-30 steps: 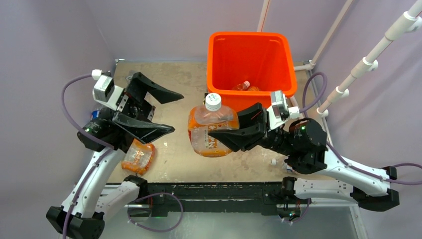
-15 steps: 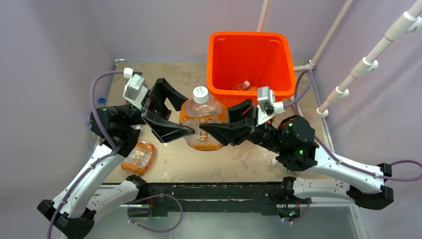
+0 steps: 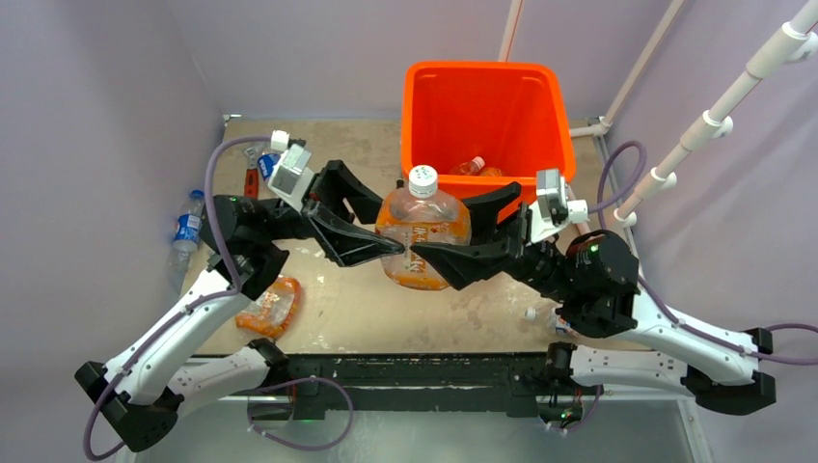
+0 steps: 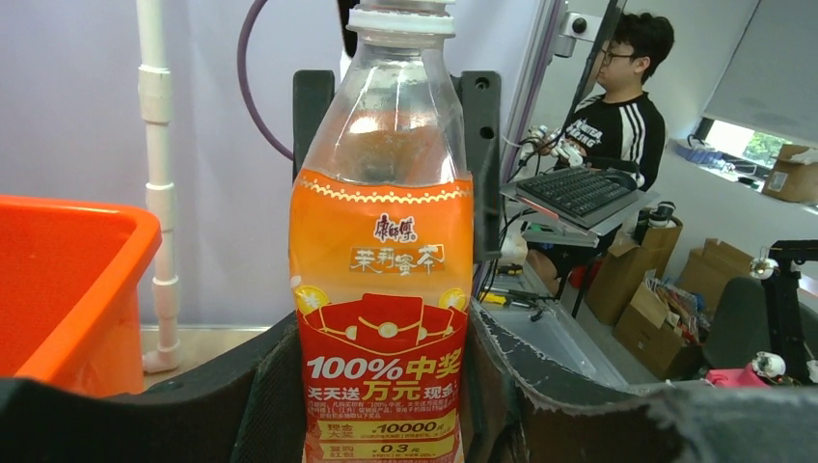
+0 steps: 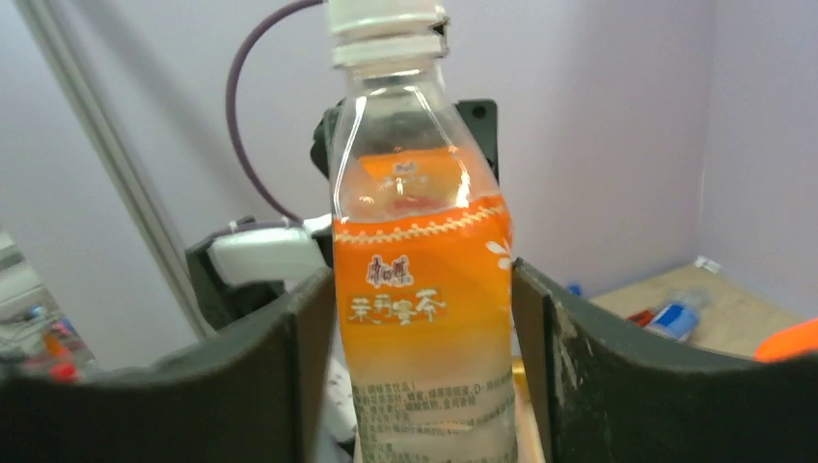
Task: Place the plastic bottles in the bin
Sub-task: Place the plastic bottle in the trash bin.
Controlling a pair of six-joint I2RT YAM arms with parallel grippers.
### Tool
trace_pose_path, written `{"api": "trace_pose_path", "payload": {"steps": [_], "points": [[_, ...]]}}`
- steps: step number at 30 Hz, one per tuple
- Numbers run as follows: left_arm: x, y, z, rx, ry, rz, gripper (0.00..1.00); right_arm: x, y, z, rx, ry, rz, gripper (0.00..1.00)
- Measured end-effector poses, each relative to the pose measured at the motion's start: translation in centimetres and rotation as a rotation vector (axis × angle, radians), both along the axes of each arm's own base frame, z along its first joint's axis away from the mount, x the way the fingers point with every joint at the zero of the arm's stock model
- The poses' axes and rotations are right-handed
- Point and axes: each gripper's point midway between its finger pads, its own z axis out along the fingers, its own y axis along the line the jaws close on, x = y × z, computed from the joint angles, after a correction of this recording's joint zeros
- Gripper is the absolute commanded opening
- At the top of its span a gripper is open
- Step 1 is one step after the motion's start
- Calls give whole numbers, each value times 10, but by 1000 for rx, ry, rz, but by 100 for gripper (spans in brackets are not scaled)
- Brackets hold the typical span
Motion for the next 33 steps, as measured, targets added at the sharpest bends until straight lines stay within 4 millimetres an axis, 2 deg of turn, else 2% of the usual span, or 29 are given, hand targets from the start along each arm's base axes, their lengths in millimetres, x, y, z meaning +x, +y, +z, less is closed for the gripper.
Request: {"api": "trace_pose_path", "payload": {"steps": [2, 3, 7, 13, 18, 20, 23, 29, 33], "points": [[2, -4, -2, 5, 2, 3, 12, -2, -4, 1, 2, 0, 1, 97], [5, -6, -3, 7, 5, 13, 9, -2, -6, 0, -2, 2, 1, 99], [21, -11, 2, 7, 11, 82, 0, -2, -18, -5, -27, 24, -22, 99], [44, -18, 47, -60, -20, 176, 0, -2, -70, 4, 13, 50, -114, 99], [97, -32, 74, -129, 0, 328, 0, -10, -120, 22, 110, 48, -155, 99], [118, -42, 74, -132, 22, 367, 0, -11, -135, 27, 146, 53, -176, 99], [147, -57, 67, -125, 57, 412, 0, -8, -143, 28, 160, 66, -202, 99], [189, -74, 45, -110, 103, 497, 0, 8, -143, 16, 141, 98, -287, 99], [211, -77, 34, -97, 82, 578, 0, 17, -133, 6, 112, 107, -316, 99]]}}
